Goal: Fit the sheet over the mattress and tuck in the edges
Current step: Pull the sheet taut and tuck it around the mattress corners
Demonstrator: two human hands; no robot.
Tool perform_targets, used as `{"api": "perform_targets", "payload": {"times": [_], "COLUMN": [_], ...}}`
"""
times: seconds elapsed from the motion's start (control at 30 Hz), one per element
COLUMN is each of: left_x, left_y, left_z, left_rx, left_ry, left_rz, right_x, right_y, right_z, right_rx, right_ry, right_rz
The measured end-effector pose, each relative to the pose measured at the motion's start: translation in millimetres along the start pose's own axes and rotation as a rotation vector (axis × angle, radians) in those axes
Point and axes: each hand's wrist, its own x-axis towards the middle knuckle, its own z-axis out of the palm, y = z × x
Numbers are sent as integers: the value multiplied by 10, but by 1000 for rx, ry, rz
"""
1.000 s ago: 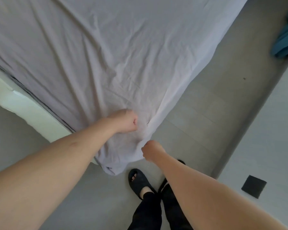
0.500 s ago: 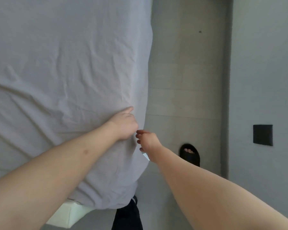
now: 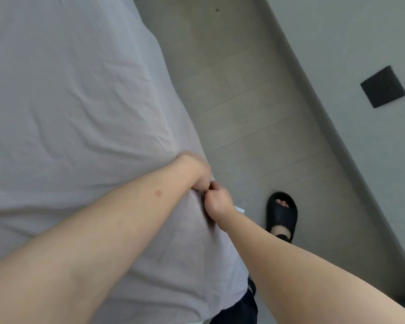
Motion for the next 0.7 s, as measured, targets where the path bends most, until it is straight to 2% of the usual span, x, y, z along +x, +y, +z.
{"api": "perform_targets", "payload": {"times": [0.13,0.3,0.57,0.7], "left_x": [134,176,314,332], "left_y": [19,96,231,223], "left_z": [54,-45,-151,-22], "left_rx": [117,182,329,342], "left_ry": [60,8,-117,-180], "left_rz": [33,112,144,116], "right_x": [10,55,242,221], "right_y": [-22,-14,121,229], "right_z": [52,46,-140,-53], "right_rx": [-60,-91,-57,82], "right_ry": [-25,9,-65,-113], "right_rz": [-41,-58,28,98]}}
